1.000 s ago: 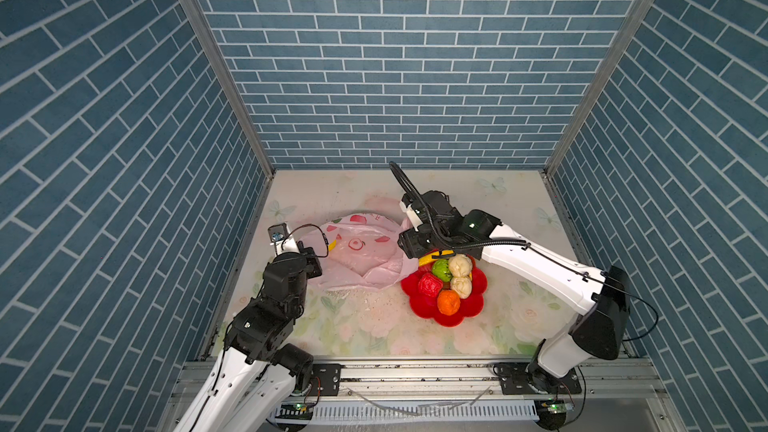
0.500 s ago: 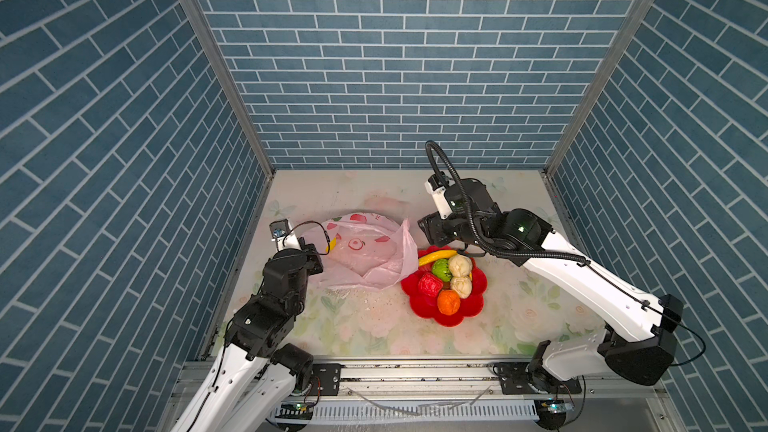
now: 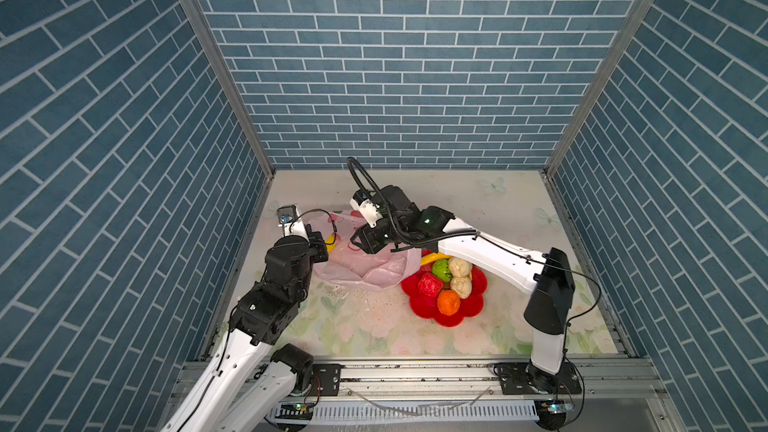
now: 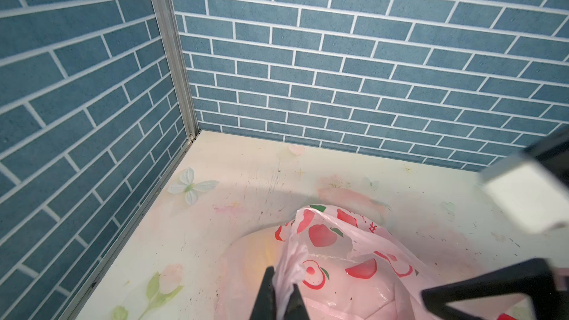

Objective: Take the fake fruits out of the plastic bag
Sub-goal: 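Move the right gripper back over the bag mouth while the left gripper holds the bag, then push the right gripper down into the bag toward the yellow pepper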

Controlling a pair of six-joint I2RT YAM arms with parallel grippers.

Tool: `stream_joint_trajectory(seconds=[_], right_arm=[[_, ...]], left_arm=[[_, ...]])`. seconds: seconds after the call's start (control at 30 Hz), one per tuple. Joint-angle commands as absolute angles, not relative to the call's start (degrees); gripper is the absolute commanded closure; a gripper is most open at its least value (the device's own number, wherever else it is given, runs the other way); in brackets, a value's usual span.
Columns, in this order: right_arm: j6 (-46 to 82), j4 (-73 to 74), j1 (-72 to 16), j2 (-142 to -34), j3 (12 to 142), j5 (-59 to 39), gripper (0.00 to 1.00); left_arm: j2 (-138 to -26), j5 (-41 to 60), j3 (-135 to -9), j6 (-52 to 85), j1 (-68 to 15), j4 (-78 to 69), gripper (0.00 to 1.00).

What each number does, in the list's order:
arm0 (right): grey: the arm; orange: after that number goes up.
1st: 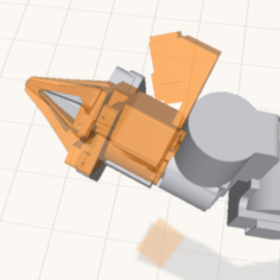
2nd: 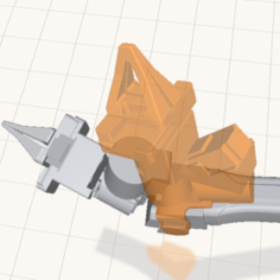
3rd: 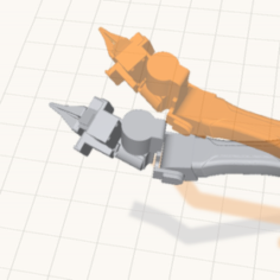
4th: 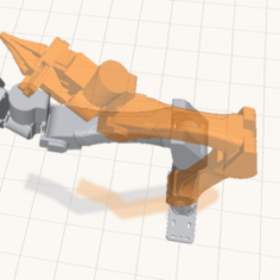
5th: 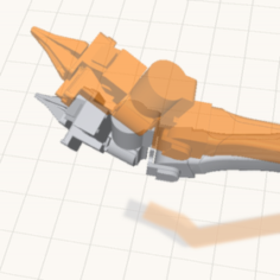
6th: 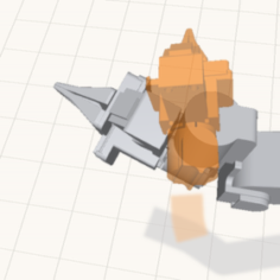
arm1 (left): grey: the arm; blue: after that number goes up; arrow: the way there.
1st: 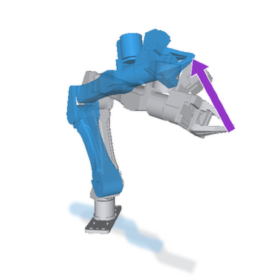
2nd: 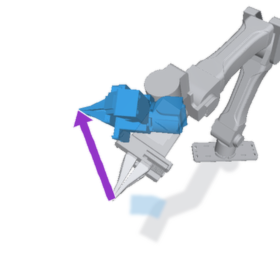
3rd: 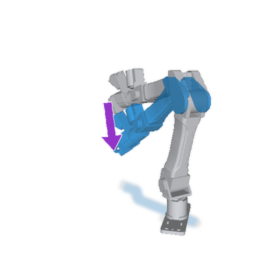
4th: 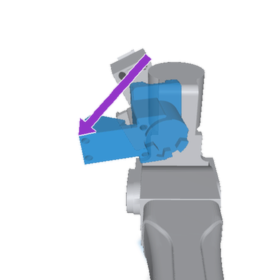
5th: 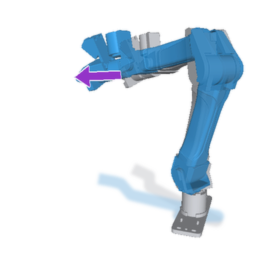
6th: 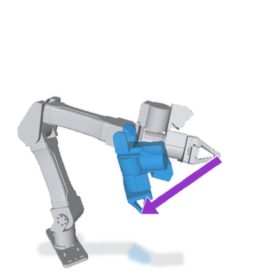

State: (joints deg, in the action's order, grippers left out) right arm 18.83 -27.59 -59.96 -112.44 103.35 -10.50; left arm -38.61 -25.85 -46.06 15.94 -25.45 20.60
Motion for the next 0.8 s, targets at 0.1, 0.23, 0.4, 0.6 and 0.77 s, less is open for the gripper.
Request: stream_joint_trajectory(seconds=[0.1,0.23,0.4,0.6,0.77], right_arm=[[21.16,-23.3,-60.39,-120.0,107.69,-13.27,0.52],[21.34,-19.55,-60.38,-124.84,108.98,-13.62,0.53],[22.47,-9.0,-60.54,-130.15,107.67,-13.32,0.48],[24.31,-1.69,-60.29,-134.13,108.78,-13.94,0.37],[25.74,-0.15,-60.04,-135.22,109.47,-13.97,0.35]], left_arm=[[-36.85,-25.66,-46.26,16.01,-25.16,21.4,0.92],[-34.84,-25.43,-45.41,17.0,-25.21,22.49,0.92],[-34.28,-25.13,-44.48,17.76,-25.2,22.68,0.92],[-36.12,-24.9,-46.61,16.84,-25.17,22.59,0.92],[-40.05,-23.58,-50.31,14.84,-25.21,21.93,0.92]])
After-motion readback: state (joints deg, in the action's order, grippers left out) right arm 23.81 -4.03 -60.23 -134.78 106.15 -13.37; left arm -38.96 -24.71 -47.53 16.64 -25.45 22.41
